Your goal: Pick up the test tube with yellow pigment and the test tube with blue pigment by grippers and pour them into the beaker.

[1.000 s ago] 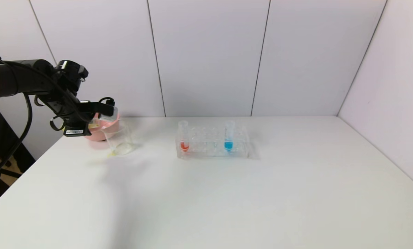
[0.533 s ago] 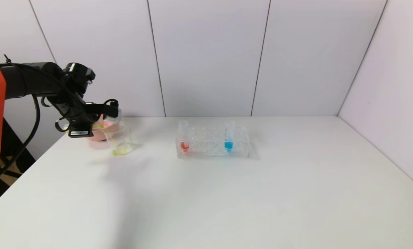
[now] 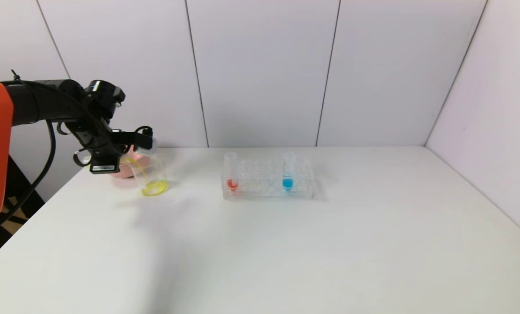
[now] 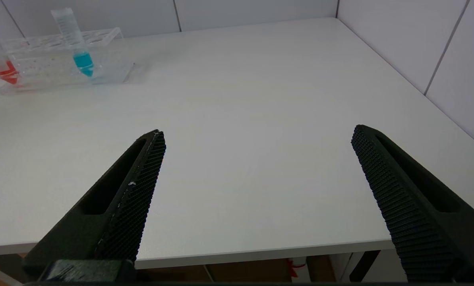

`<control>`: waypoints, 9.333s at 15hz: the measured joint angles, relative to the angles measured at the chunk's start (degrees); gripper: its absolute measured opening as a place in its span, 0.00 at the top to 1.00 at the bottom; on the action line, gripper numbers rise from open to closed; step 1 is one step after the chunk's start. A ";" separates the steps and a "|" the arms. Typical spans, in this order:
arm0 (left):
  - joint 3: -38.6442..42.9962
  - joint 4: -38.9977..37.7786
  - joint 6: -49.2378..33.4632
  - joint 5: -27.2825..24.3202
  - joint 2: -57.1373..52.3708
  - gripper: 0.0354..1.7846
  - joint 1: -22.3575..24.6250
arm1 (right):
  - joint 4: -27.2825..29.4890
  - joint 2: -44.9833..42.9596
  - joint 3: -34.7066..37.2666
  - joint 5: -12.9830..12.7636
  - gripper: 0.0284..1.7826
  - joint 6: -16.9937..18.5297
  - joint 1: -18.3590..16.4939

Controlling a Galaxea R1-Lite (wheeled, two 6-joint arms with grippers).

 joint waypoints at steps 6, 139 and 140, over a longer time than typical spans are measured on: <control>0.00 0.00 0.02 1.00 -0.04 0.71 -0.45 | 0.00 0.00 0.00 0.00 0.04 0.00 0.00; 75.86 -109.53 -89.91 10.67 -23.54 0.01 -42.12 | 0.00 0.00 0.00 -0.01 0.04 0.00 0.00; 74.79 -111.29 -89.77 12.00 -20.85 0.01 -42.91 | 0.00 0.00 0.00 0.02 0.04 0.00 0.00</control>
